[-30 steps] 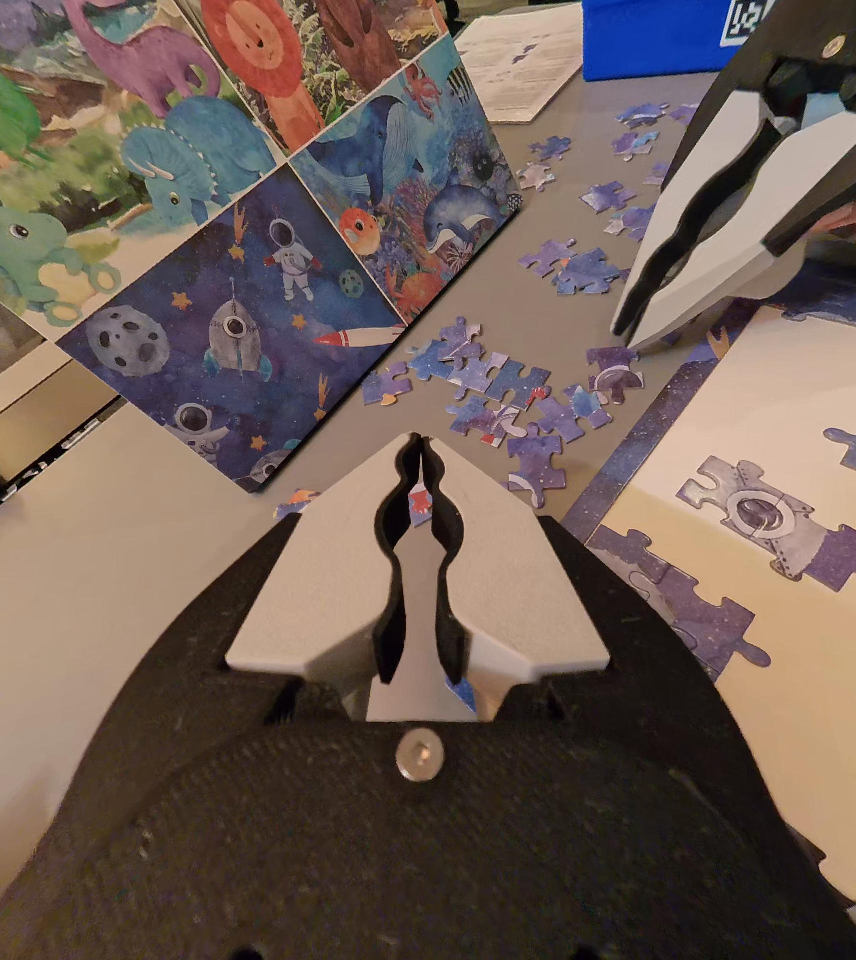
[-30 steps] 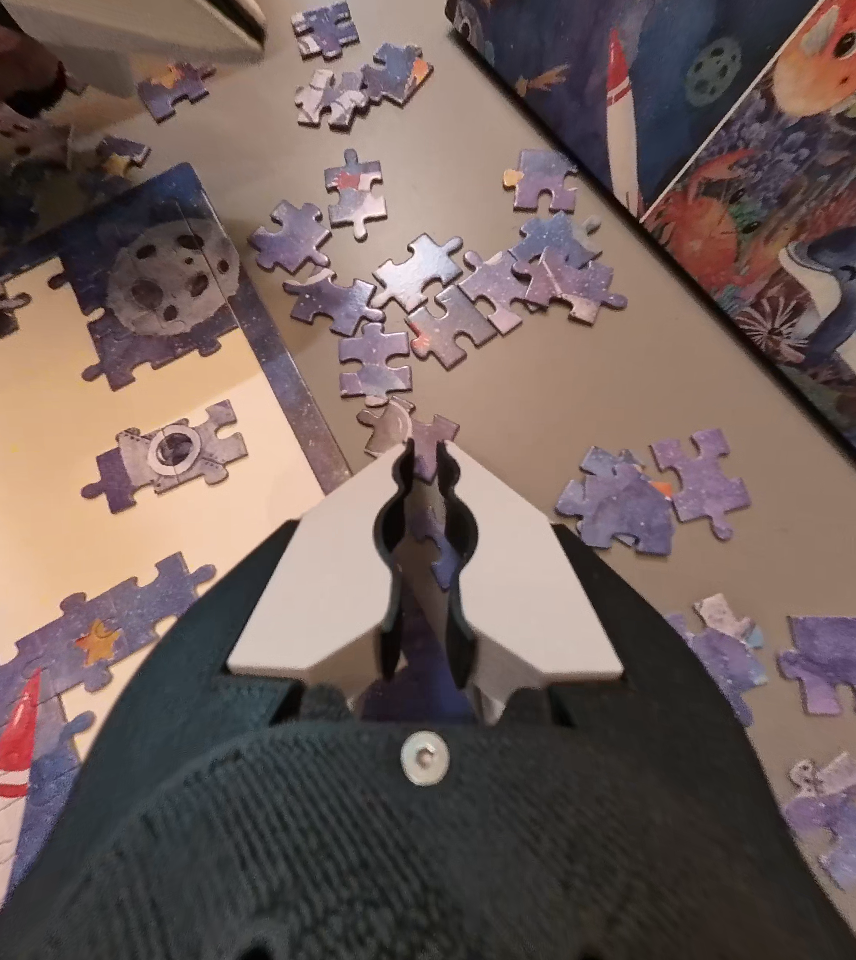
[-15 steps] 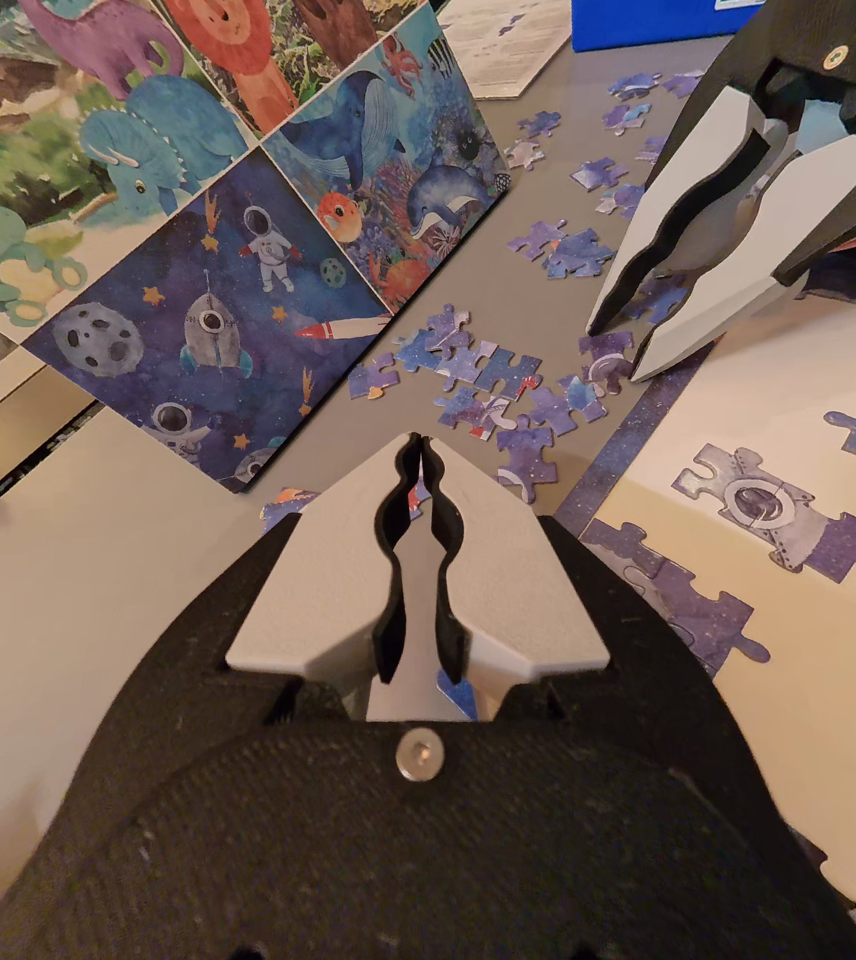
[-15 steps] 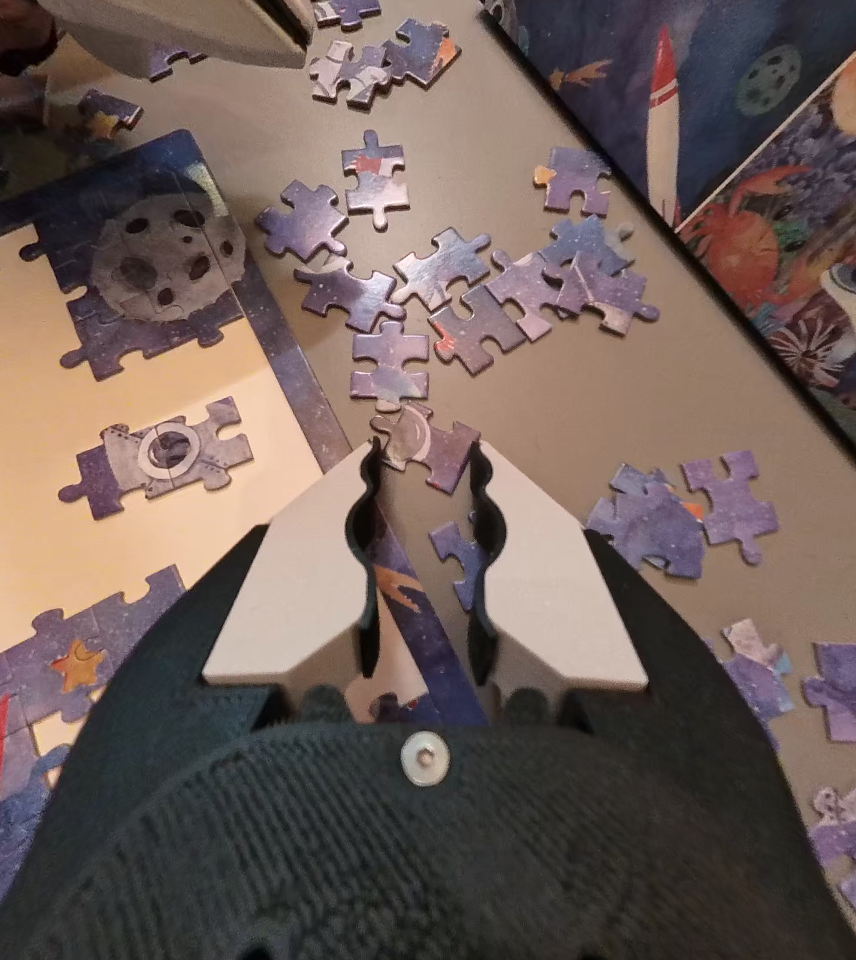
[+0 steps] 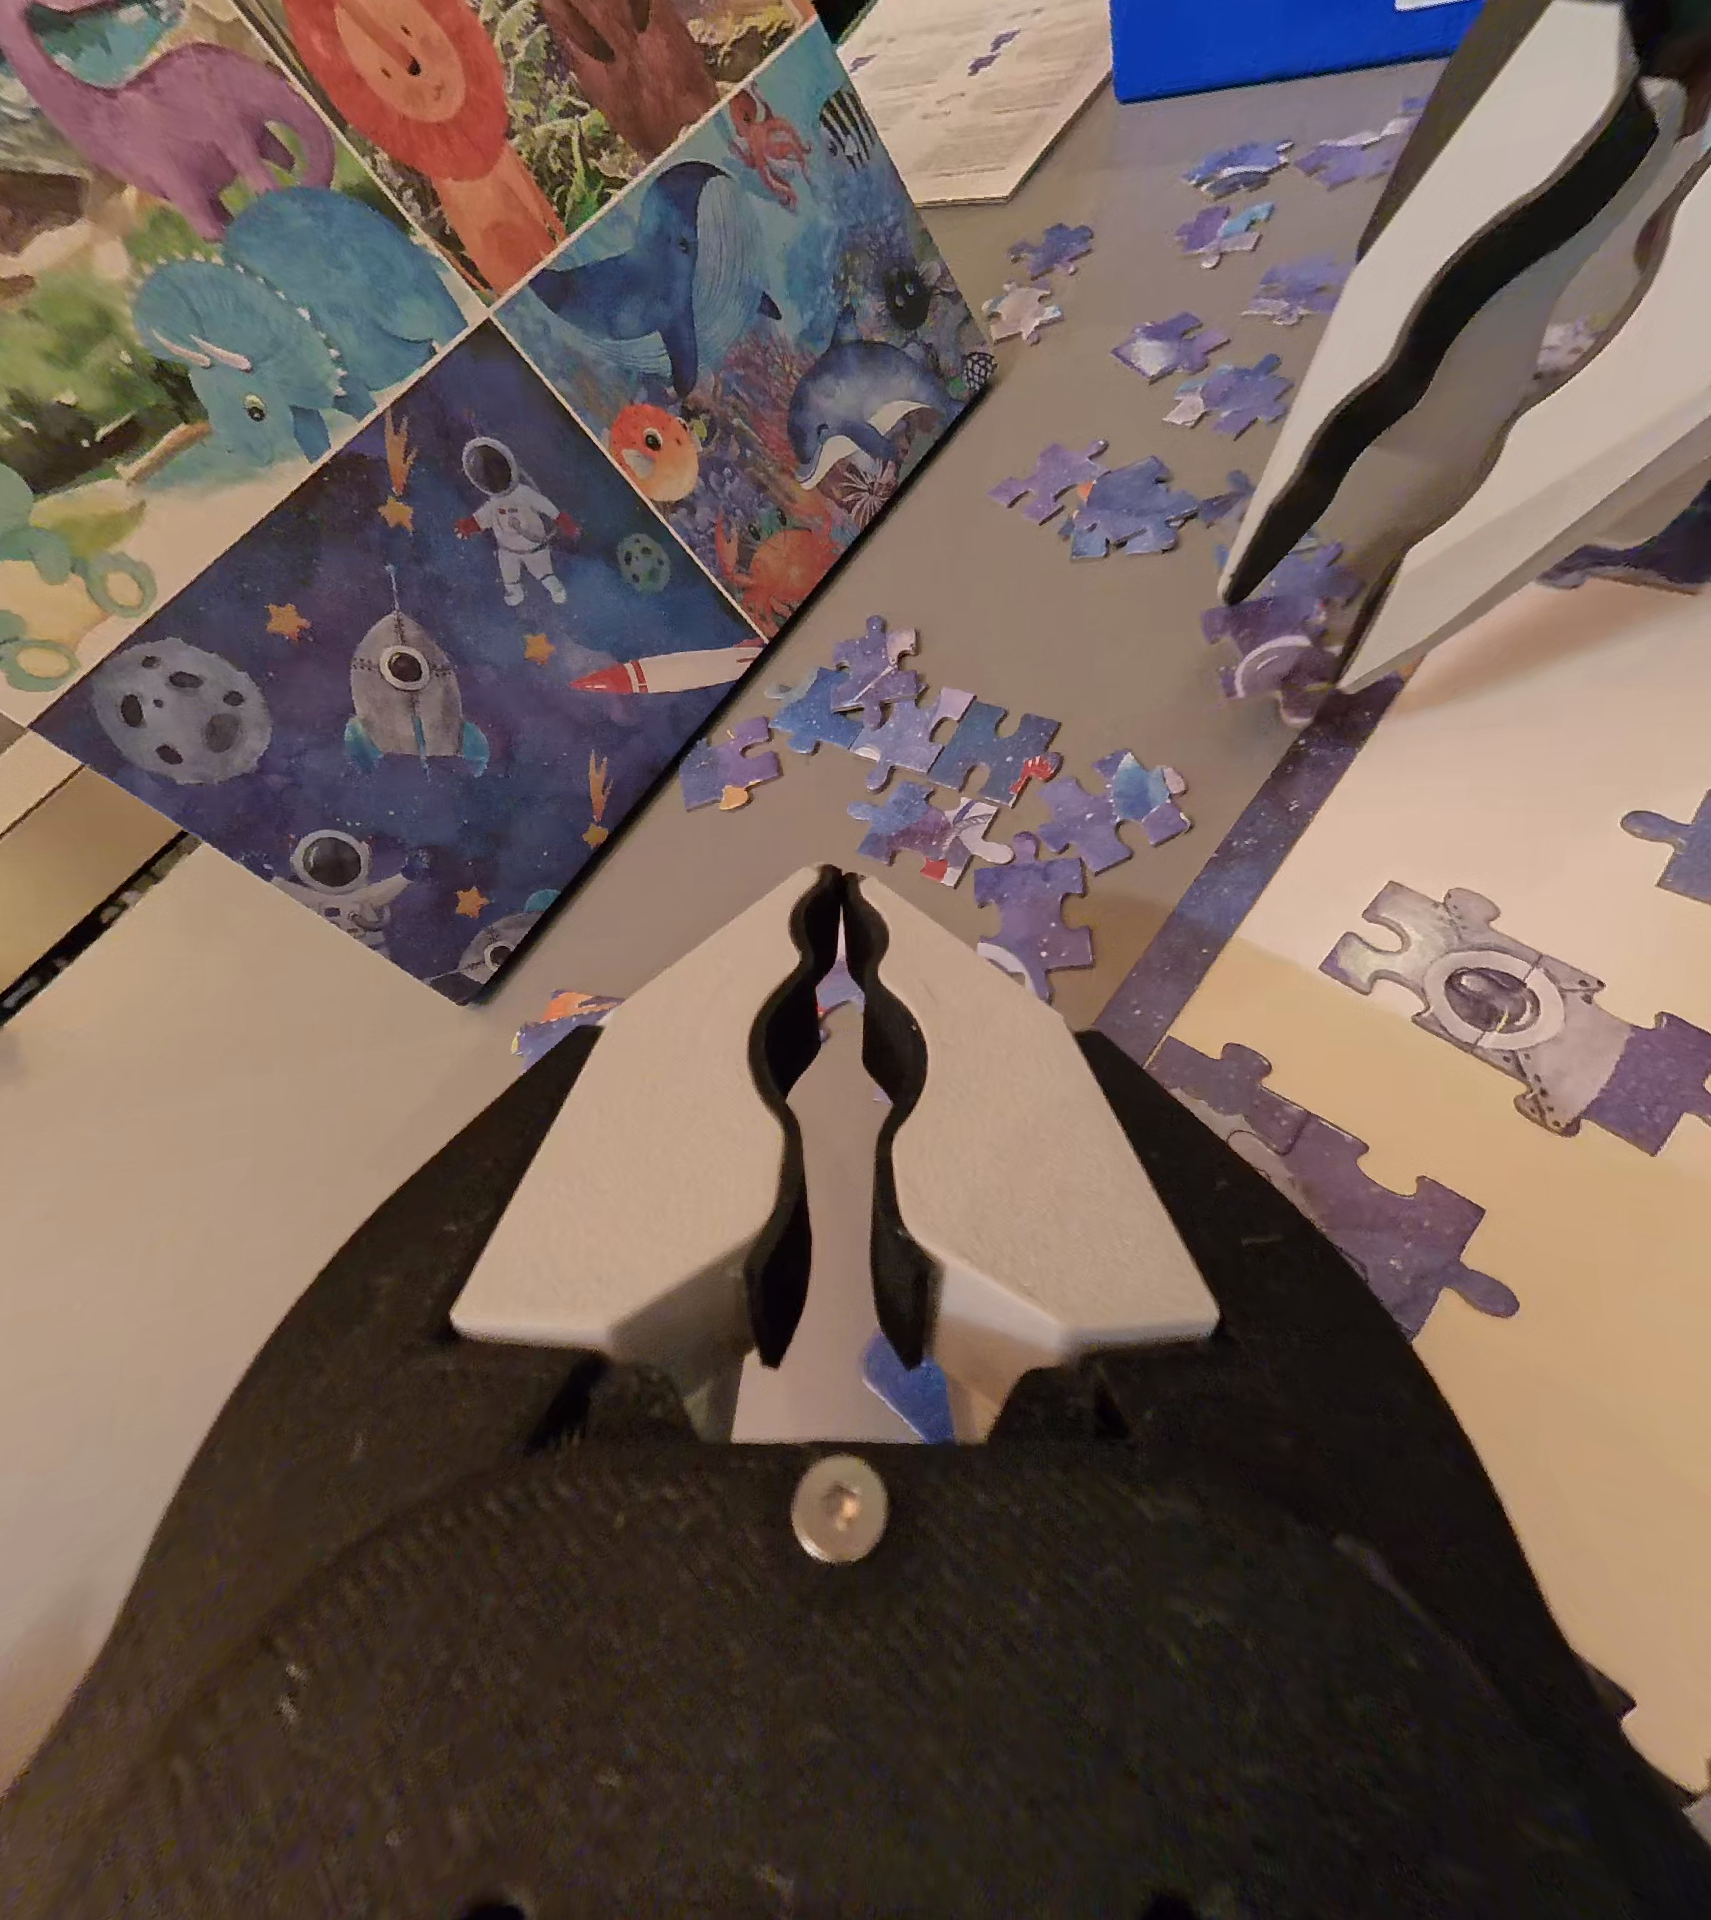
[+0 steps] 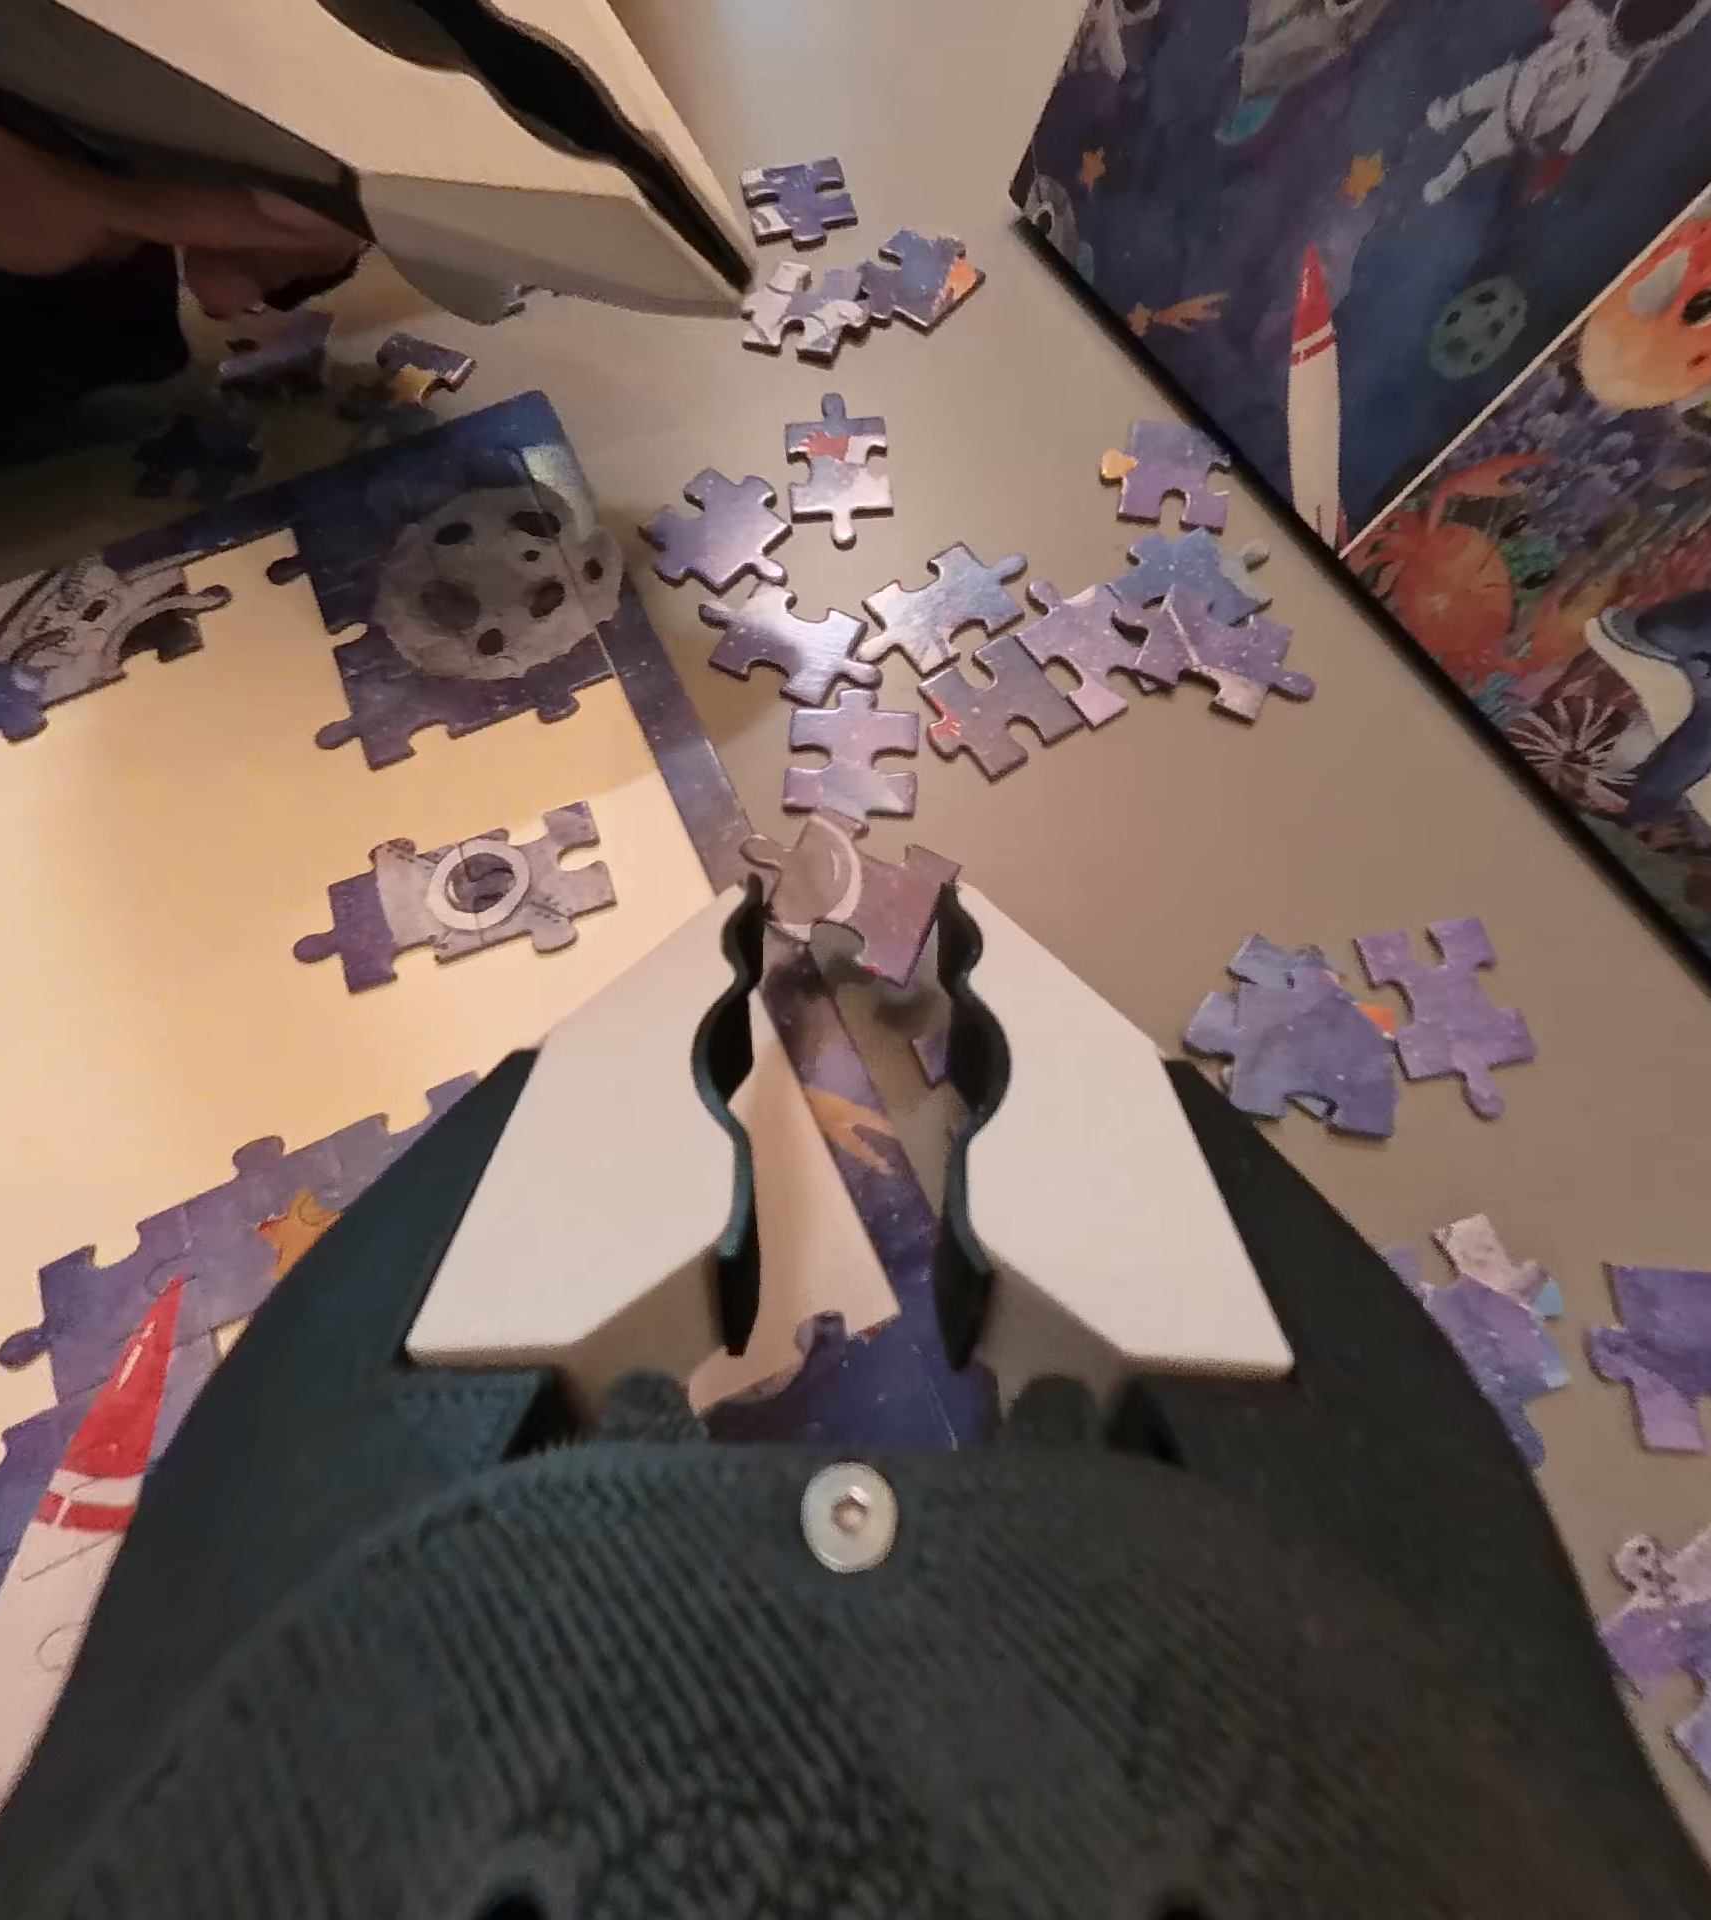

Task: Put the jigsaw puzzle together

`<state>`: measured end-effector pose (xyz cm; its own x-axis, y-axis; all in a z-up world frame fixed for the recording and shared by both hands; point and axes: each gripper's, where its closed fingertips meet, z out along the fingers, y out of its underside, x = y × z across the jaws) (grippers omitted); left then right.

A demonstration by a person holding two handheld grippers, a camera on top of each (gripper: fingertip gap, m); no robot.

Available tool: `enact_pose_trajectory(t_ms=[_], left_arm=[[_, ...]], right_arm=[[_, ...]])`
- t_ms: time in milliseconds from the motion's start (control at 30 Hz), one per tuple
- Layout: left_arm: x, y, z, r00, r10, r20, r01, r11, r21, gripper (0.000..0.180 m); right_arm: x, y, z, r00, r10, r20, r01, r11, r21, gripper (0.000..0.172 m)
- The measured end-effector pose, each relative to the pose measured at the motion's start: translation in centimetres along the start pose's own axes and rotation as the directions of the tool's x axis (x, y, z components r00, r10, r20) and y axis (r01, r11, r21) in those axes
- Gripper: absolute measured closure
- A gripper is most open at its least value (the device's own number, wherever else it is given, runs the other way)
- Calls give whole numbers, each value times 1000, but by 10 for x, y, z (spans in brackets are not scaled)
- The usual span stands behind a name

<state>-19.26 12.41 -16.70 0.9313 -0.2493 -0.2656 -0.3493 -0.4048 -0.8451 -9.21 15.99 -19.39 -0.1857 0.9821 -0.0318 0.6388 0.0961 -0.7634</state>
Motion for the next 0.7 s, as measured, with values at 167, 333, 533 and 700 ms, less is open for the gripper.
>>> enact_pose_trajectory(t_ms=[167,333,533,700], left_arm=[[4,2,2,1000,21,-8,-21,1000,-14,180],[5,3,3,1000,22,-12,-22,1000,-18,180],[5,4,3,1000,21,-14,-21,1000,-21,180],[7,4,4,999,25,-21,-26,999,-27,180]], right_arm=[[-10,-4,-8,999,-38,2,38,999,25,140],[-23,-2,-10,995,-95,10,94,995,26,160],[-19,-2,-15,994,-109,-25,110,994,23,157],[-6,10,-10,999,-39,-21,39,999,-2,151]])
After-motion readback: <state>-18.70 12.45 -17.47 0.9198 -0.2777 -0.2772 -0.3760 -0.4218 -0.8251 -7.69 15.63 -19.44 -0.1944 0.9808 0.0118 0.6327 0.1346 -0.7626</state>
